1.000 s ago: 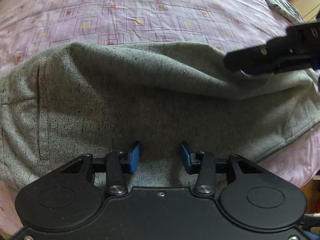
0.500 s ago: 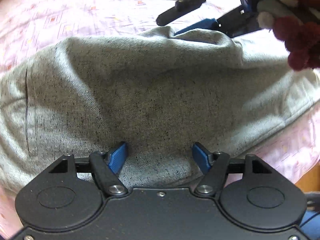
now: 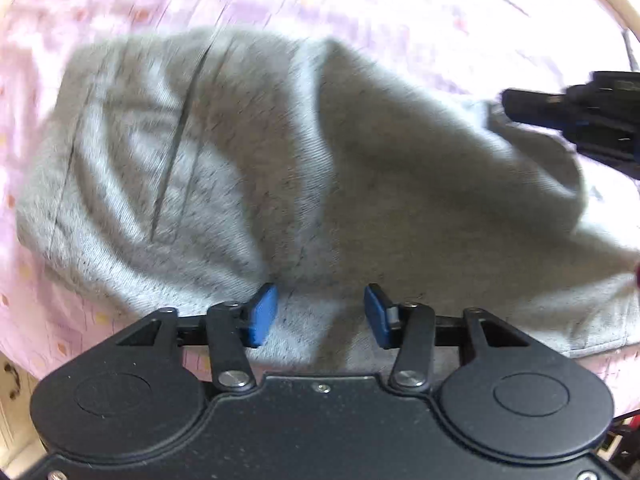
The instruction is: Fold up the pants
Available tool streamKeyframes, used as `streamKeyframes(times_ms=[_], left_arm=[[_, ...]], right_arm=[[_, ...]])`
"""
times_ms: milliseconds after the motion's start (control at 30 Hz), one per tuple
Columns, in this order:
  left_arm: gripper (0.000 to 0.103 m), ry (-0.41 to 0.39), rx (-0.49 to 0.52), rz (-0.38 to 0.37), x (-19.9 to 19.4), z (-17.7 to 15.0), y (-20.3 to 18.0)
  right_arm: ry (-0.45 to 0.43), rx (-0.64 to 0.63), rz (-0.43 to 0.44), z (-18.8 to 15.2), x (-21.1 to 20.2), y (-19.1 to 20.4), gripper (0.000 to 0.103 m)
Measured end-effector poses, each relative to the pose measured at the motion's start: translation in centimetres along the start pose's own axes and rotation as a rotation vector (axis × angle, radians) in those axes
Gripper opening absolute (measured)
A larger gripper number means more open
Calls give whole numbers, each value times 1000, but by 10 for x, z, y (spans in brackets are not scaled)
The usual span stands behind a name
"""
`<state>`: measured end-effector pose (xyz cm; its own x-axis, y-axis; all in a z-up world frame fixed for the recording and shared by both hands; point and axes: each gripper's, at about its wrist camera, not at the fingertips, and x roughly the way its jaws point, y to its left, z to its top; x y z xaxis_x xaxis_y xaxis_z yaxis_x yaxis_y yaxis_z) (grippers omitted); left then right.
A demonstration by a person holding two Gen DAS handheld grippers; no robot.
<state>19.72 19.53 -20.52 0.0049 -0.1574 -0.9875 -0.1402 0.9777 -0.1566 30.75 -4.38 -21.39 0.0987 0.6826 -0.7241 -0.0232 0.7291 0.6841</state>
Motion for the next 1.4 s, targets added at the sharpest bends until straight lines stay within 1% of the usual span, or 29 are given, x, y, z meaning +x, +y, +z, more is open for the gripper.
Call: streamKeyframes(times_ms=[33,67,133,167,200,267,400,467,500,533,567,600,667,833,867,933,1000,1033,1067,1100,1167,1200,1233,1300,1333,1400], left_arm=[[54,-3,-10,-9,0,0,2],[54,-4,-7,-8,0,2,1],[55,0,22,9,0,-3,2],[55,1,34,17,3,-2,-2],[56,2,46,23,7,-3,-9],[60,0,66,27,10,-5,-20],[65,-13,117,55,16,-13,-37],[66,-21,131,60,19,-18,-44],[66,-22,131,61,20,-21,-49],[66,-23,129,58,20,-21,-52],[67,-22,125,50,23,-15,-42],[67,-21,121,43,23,-16,-42],[67,-18,119,35,22,-15,-41],[67,-19,129,38,19,-16,-36],[68,-19,130,39,24,-14,-32],[68,-19,128,36,22,-14,-33],[67,-20,121,32,18,-14,-35],[68,-20,119,31,19,-14,-35],[67,-21,117,30,19,-14,-35],[68,-22,117,31,19,-15,-35],[67,-26,117,30,19,-16,-35],[67,-30,117,31,19,-17,-35],[68,-37,117,32,20,-18,-35],[74,-39,129,32,22,-20,-37],[75,-38,141,38,23,-21,-39],[76,-41,171,64,25,-24,-45]], right_arm=[[-10,-29,0,1,-3,6,4],[-26,-49,-6,2,-7,9,6],[-68,-45,-42,6,-12,11,7],[-80,-34,-38,8,-13,9,11],[-78,-19,-30,12,-12,6,21],[-44,9,-40,17,-7,0,31],[57,16,-22,13,7,-5,31],[113,-16,-14,4,10,-2,31],[143,-44,-28,-1,12,1,31],[178,-84,-62,-6,15,5,31],[199,-122,-92,-10,17,8,31],[204,-157,-118,-13,17,10,31],[176,-160,-133,-14,16,11,31],[99,-61,-94,0,24,1,31],[84,-24,-80,3,26,-2,31],[62,73,-50,7,29,-11,31],[57,123,-22,8,33,-17,30],[53,108,-25,7,34,-16,27],[42,67,-45,7,32,-11,4],[23,6,-56,7,28,-2,4],[-132,-203,-53,10,1,35,4],[-178,-290,-42,15,-10,52,4],[-175,-371,-64,18,-12,65,4],[-138,-534,-155,18,0,81,4],[-126,-559,-183,18,9,80,4],[-117,-500,-232,23,22,62,4]])
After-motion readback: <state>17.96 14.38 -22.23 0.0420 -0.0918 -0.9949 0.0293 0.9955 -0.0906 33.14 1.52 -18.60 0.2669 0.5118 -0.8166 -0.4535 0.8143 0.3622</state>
